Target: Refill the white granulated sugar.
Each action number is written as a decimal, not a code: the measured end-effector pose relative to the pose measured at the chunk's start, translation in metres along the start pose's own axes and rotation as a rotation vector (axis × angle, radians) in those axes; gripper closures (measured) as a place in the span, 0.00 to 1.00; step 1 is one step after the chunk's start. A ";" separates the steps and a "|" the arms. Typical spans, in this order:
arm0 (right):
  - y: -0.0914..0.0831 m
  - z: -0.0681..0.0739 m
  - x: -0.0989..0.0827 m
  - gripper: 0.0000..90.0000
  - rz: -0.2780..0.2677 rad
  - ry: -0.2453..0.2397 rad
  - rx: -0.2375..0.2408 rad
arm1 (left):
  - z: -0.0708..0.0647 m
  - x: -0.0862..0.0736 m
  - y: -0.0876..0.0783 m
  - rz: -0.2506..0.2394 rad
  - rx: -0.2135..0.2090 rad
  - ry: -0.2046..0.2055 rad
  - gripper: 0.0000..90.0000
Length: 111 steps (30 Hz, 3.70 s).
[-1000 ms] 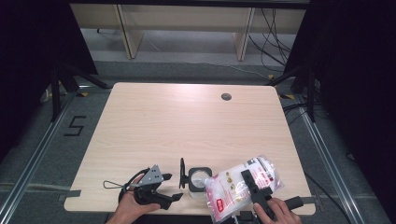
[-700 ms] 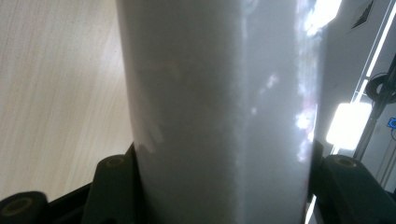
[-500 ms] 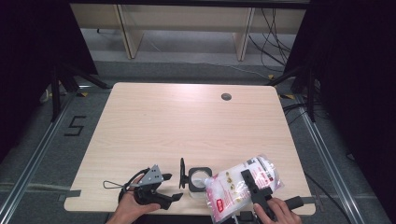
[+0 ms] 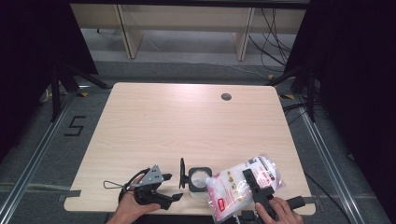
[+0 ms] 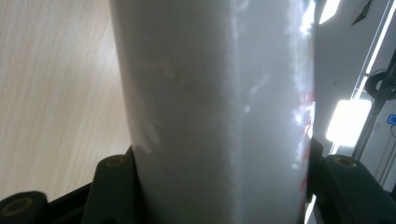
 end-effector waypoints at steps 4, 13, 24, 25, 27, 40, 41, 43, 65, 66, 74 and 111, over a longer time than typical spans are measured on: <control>0.000 0.000 0.000 0.50 -0.001 0.006 -0.005 | -0.002 0.001 0.001 -0.017 -0.009 -0.008 0.22; -0.002 0.002 -0.001 0.51 0.018 0.038 -0.005 | -0.002 0.001 0.000 -0.014 -0.002 -0.020 0.22; 0.001 0.001 -0.002 0.52 -0.002 0.028 -0.001 | -0.002 0.001 0.001 -0.024 -0.006 -0.019 0.22; 0.000 0.003 -0.003 0.52 0.008 0.051 0.002 | -0.001 0.000 0.000 -0.012 0.000 -0.010 0.22; 0.000 0.004 -0.003 0.52 0.012 0.061 0.003 | 0.001 0.000 0.000 -0.001 0.004 0.001 0.22; 0.001 0.003 -0.004 0.52 -0.003 0.041 0.012 | -0.002 0.001 0.001 -0.017 -0.005 -0.020 0.22; 0.002 0.003 -0.004 0.52 -0.002 0.041 0.012 | -0.001 0.000 0.001 -0.016 -0.009 -0.020 0.22; 0.002 0.003 -0.004 0.52 -0.007 0.043 -0.001 | -0.001 0.000 0.001 -0.018 -0.010 -0.021 0.22; 0.000 0.005 -0.005 0.52 0.013 0.061 0.005 | 0.001 0.000 0.000 -0.001 0.002 -0.006 0.22; 0.000 0.005 -0.005 0.52 0.013 0.061 0.004 | 0.000 0.000 0.000 -0.013 -0.004 -0.019 0.22; 0.000 0.006 -0.006 0.52 0.018 0.075 0.012 | 0.000 0.000 0.000 -0.013 -0.003 -0.018 0.22; 0.002 0.001 -0.007 0.53 0.002 0.022 -0.008 | 0.001 0.001 0.000 -0.024 -0.012 -0.011 0.22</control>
Point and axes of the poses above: each handheld gripper's, and its own axes: y roughly forward along the jaws, x roughly out of its top, z roughly to its left, the point moved 3 cm from there along y, roughly forward along the jaws, and after that the axes turned 3 degrees about -x, right-handed, at the moved point
